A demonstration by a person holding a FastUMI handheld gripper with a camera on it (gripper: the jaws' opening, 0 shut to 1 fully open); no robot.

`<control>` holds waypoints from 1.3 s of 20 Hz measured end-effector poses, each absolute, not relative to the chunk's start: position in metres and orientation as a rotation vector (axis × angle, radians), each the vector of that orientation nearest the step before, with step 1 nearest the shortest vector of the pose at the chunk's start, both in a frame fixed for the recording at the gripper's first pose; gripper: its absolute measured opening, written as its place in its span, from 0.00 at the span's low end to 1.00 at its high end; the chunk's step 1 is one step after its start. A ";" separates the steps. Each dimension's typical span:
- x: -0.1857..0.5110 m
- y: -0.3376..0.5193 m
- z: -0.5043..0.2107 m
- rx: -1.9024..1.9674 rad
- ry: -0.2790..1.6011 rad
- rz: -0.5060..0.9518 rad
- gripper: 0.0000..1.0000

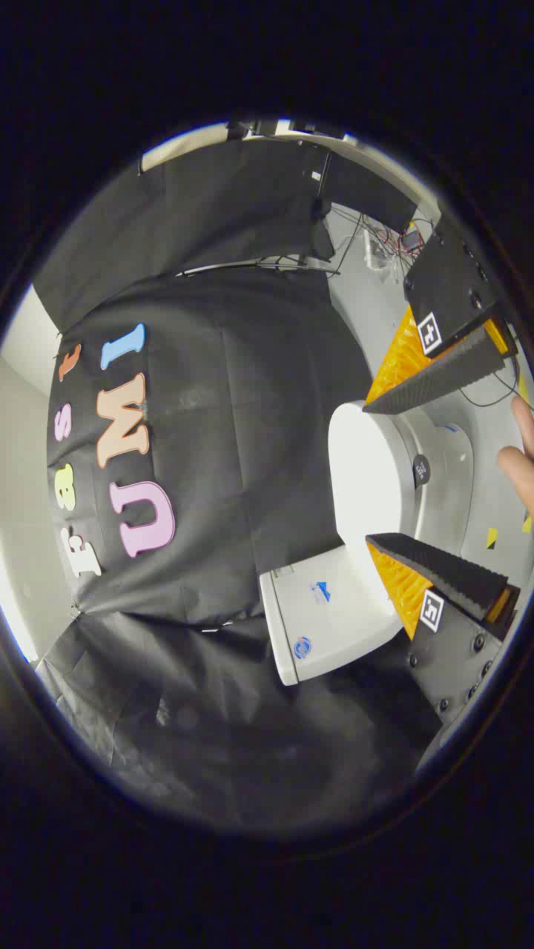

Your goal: Open the toilet lid.

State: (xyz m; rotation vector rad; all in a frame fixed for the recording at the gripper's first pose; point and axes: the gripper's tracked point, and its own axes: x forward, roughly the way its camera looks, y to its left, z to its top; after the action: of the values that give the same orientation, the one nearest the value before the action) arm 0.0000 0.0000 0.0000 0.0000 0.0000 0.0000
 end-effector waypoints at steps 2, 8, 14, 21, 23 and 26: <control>0.001 0.001 -0.001 0.002 0.002 0.001 0.99; 0.003 0.000 -0.001 0.000 0.005 0.003 0.99; 0.004 -0.001 -0.003 -0.008 0.019 0.003 0.99; 0.016 0.009 -0.001 0.012 0.018 0.020 0.99; 0.026 0.016 -0.001 0.034 0.015 0.034 0.99; 0.043 0.025 -0.013 0.088 0.031 0.061 0.99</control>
State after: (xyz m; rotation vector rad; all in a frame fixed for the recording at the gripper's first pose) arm 0.0435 0.0255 -0.0127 0.0885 0.0312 0.0608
